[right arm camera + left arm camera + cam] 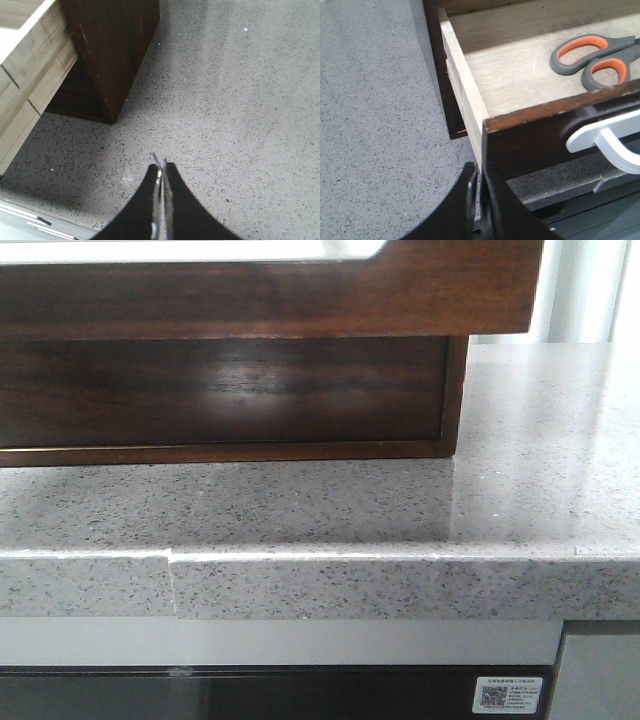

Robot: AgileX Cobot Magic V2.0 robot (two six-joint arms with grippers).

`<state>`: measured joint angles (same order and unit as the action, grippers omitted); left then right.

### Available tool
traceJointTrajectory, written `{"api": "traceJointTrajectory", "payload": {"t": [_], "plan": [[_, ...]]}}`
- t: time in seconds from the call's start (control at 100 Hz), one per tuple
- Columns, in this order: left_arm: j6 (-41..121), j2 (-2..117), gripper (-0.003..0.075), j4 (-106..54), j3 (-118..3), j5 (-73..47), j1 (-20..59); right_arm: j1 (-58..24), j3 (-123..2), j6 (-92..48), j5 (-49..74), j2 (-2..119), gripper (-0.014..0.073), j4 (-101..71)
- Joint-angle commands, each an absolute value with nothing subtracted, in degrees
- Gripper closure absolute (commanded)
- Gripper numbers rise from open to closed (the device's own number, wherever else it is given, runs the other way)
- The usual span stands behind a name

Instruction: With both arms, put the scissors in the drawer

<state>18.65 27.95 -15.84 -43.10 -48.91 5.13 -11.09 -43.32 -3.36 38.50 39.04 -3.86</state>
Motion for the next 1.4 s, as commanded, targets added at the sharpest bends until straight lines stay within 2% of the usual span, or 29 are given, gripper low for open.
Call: {"api": "traceJointTrajectory", "payload": {"t": [0.0,0.11,0.27,0.42,0.61,1.39], "plan": [[18.09,24.70,0.0741,-15.50,-42.52,-44.44,4.83,-10.82,-44.71,-3.51,35.11,38.71,0.0662,-4.09],[17.52,16.45,0.0741,-11.75,-35.24,-39.07,4.14,-10.82,-44.71,-3.51,35.20,38.71,0.0662,-4.09],[16.29,6.60,0.0741,-11.33,-20.51,-24.65,3.95,-10.82,-44.71,-3.51,35.20,38.71,0.0662,-4.09],[10.79,1.41,0.0741,-10.10,-7.27,-10.96,3.95,-10.82,-44.71,-3.51,35.20,38.71,0.0662,-4.09],[-1.58,-1.95,0.0741,-1.62,1.59,-4.15,3.95,-10.82,-44.71,-3.51,35.36,38.71,0.0662,-4.09],[-2.53,-2.06,0.0741,-2.87,1.78,-3.42,3.95,-10.82,-44.71,-3.51,35.22,38.81,0.0662,-4.09]]}}
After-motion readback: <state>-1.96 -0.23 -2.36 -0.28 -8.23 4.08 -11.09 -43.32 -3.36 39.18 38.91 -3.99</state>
